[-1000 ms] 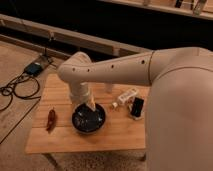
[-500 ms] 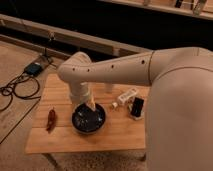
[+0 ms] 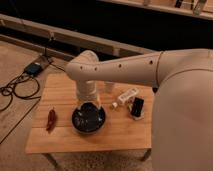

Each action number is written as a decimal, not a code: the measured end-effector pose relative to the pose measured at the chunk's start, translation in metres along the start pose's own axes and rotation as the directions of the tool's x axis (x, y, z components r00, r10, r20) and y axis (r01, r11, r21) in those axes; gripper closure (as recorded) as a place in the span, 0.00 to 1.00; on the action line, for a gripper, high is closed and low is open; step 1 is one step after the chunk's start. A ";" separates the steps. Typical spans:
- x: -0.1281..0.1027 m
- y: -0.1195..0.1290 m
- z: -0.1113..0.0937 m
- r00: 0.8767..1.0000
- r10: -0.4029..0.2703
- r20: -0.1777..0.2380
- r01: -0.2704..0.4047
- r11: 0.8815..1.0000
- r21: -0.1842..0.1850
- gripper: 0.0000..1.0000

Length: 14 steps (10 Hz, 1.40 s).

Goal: Move the arm in a circular motion

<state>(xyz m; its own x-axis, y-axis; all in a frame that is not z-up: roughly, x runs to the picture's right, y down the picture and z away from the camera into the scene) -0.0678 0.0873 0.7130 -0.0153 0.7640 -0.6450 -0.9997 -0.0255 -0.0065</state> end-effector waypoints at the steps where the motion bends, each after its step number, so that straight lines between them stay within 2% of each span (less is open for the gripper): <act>1: -0.006 -0.016 -0.002 0.999 0.036 0.007 -0.036 0.999 -0.002 0.35; 5: -0.038 -0.091 -0.011 0.985 0.171 0.037 -0.171 0.985 0.010 0.35; 8: -0.079 -0.141 -0.014 0.971 0.233 0.045 -0.234 0.972 0.021 0.35; 11: -0.125 -0.169 -0.012 0.968 0.245 0.053 -0.246 0.969 0.019 0.35; 14: -0.181 -0.169 -0.006 0.976 0.206 0.076 -0.208 0.978 0.021 0.35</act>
<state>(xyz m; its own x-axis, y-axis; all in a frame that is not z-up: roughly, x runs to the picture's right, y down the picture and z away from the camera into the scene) 0.1041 -0.0503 0.8267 -0.2225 0.7891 -0.5726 -0.9748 -0.1706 0.1436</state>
